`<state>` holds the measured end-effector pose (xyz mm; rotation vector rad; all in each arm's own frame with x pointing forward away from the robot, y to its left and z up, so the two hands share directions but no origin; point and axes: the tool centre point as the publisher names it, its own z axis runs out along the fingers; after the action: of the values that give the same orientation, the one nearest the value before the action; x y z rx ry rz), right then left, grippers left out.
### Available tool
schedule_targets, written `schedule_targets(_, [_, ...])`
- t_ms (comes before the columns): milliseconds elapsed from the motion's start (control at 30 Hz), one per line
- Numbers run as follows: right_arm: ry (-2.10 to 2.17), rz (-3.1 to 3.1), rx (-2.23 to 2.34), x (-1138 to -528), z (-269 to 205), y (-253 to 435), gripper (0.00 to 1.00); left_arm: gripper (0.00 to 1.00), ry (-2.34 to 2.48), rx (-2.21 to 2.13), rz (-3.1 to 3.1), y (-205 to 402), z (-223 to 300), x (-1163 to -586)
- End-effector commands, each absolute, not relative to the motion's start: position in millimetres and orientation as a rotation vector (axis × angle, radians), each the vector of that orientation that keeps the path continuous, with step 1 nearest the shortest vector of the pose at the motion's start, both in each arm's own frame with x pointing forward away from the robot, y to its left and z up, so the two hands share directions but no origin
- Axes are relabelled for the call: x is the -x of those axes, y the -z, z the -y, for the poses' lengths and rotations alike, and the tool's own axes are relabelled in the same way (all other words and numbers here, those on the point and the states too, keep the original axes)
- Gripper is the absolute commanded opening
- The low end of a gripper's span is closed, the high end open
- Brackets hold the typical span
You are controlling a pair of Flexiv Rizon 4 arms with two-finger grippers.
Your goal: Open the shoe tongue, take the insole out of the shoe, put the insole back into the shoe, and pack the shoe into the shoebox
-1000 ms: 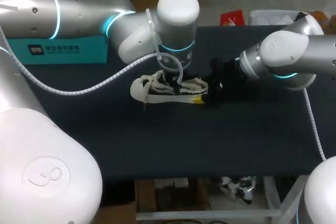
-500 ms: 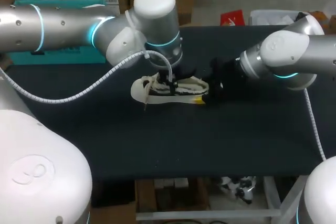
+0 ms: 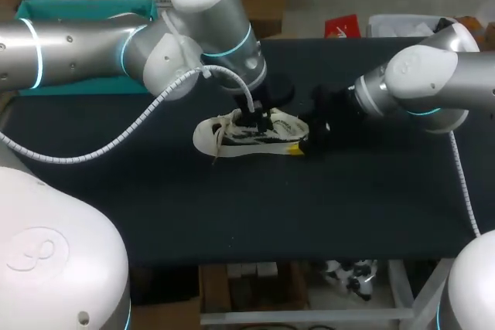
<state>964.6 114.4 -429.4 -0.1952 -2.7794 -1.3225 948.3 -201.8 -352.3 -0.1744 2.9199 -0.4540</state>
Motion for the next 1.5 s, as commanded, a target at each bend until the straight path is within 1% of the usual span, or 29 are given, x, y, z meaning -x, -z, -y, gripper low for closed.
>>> schedule_targets(33, [1.325,2.778,0.198,-965,-117,437,0.0,0.0,0.489,0.19,-2.934,346,205,-940])
schedule_targets(300, [1.325,2.778,0.198,-965,-117,437,0.0,0.0,0.585,0.218,-2.954,336,202,-937])
schedule_targets(600, [1.325,2.778,0.198,-965,-117,437,0.0,0.0,0.723,0.206,-2.957,312,194,-934])
schedule_targets(1267, [1.3,2.785,0.208,-967,-111,432,0.0,0.0,1.211,-0.076,-2.946,227,210,-898])
schedule_targets(1300, [1.296,2.787,0.213,-967,-110,431,0.22,0.0,1.225,-0.084,-2.948,226,210,-898])
schedule_targets(1333, [1.287,2.789,0.226,-967,-107,429,0.94,0.0,1.261,-0.116,-2.954,222,210,-897])
schedule_targets(1367, [1.277,2.794,0.233,-967,-104,428,1.0,0.0,1.293,-0.137,-2.96,219,210,-897])
schedule_targets(1500, [1.243,2.817,0.262,-966,-89,418,1.0,0.0,1.379,-0.235,-2.972,209,210,-896])
